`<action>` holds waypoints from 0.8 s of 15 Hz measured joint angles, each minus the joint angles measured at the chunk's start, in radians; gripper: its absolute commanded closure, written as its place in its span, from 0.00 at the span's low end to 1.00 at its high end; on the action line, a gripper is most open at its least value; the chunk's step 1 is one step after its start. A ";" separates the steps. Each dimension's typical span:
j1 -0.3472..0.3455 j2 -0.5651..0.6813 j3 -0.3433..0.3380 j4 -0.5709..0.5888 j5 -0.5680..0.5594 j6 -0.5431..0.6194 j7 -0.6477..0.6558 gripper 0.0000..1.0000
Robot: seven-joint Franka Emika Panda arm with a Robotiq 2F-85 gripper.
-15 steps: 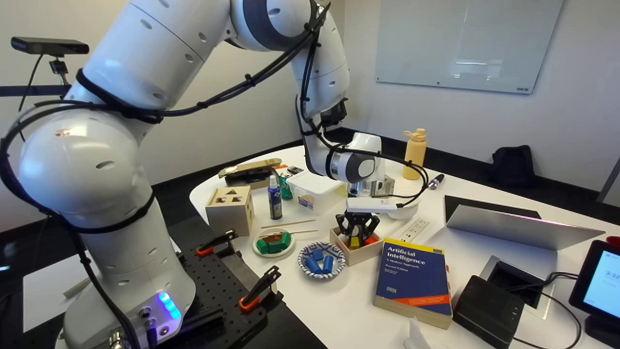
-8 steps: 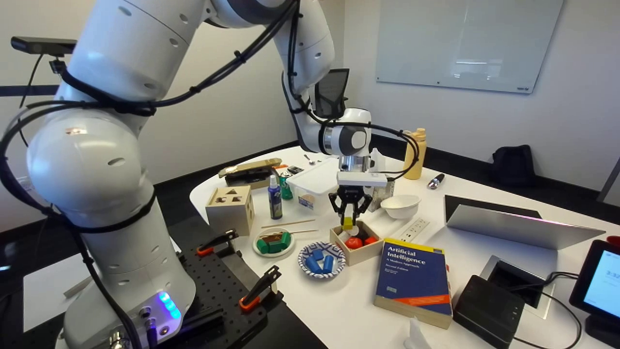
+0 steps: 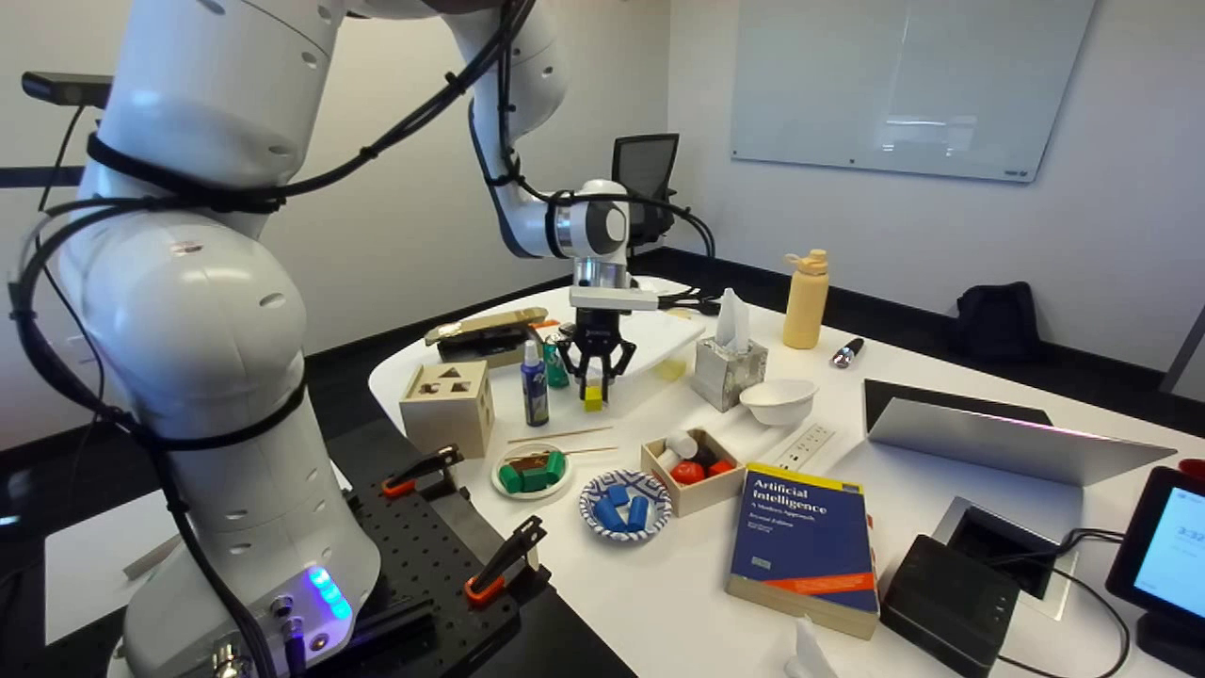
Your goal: Put the yellow block in the toy box
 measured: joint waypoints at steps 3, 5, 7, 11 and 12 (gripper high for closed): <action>0.082 0.000 0.058 -0.012 -0.015 -0.053 0.090 0.90; 0.130 -0.005 0.095 -0.012 -0.015 -0.089 0.146 0.90; 0.171 -0.014 0.124 -0.013 -0.015 -0.113 0.202 0.90; 0.224 -0.040 0.150 -0.013 -0.013 -0.146 0.305 0.90; 0.229 -0.045 0.153 -0.013 -0.011 -0.152 0.323 0.90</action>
